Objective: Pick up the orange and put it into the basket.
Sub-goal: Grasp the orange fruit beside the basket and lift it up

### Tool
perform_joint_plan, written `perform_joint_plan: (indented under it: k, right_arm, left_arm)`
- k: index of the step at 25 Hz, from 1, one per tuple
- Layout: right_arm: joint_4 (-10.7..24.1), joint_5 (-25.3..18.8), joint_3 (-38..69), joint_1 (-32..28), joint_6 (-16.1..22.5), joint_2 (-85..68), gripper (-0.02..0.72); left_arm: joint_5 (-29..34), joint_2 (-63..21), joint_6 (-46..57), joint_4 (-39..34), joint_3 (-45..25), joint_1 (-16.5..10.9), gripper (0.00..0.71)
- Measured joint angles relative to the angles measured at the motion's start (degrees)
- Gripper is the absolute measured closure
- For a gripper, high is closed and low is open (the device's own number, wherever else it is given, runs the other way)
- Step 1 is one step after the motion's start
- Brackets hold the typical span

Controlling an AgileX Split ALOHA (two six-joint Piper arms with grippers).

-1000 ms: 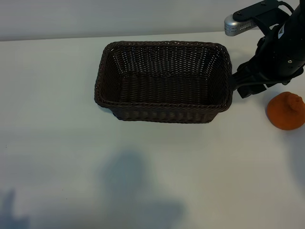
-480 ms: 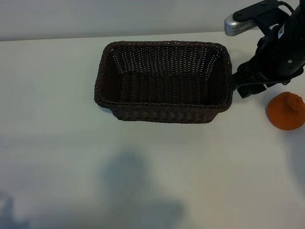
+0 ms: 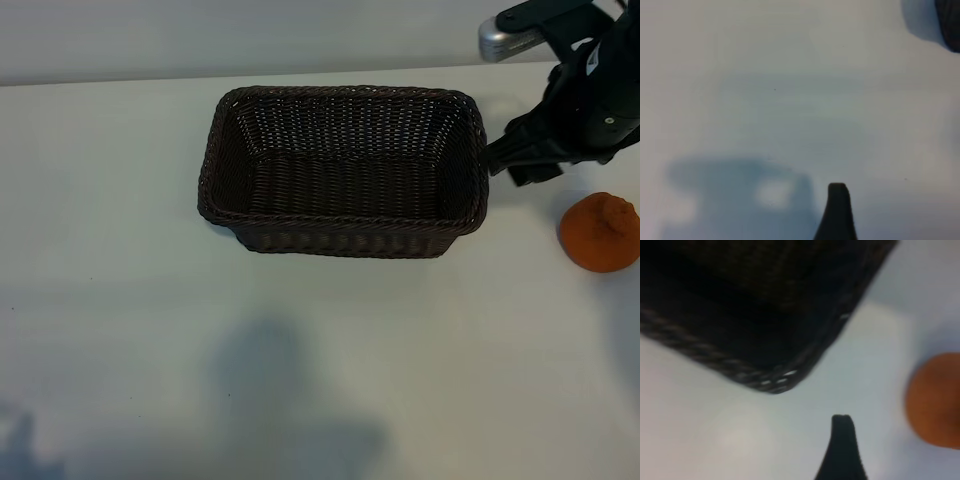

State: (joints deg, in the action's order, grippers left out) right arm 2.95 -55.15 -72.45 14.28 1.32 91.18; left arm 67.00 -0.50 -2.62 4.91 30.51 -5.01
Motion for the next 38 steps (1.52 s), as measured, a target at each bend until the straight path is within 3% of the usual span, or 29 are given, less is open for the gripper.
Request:
perform_joint_plan:
  k: [3,8,12,19,26,38]
  right_arm:
    - [5.02,0.31,0.00,-0.38,3.20,0.00,0.168]
    - [6.64,1.43,0.00,-5.41,6.15,0.00,0.168]
    - [5.55,2.54,-0.04,-11.90,6.30,0.96,0.164]
    - [-0.02,2.29,-0.04,-20.21,2.74,5.60,0.135]
    - [-2.95,2.69,-0.04,-20.85,1.14,12.24,0.132]
    - [-2.95,5.06,-0.04,-20.85,1.08,19.72,0.132]
  left_arm:
    - [0.00,0.00,-0.21,0.24,0.00,0.00,0.115]
    - [0.00,0.00,-0.33,-0.76,0.00,0.00,0.115]
    - [-0.22,0.00,-0.44,-0.77,-0.13,0.00,0.116]
    - [-3.89,0.00,-0.44,-0.77,-1.89,0.00,0.116]
    - [-4.27,0.00,-0.44,-0.77,-1.89,0.00,0.116]
    - [-4.27,0.00,-0.44,-0.77,-1.89,0.00,0.116]
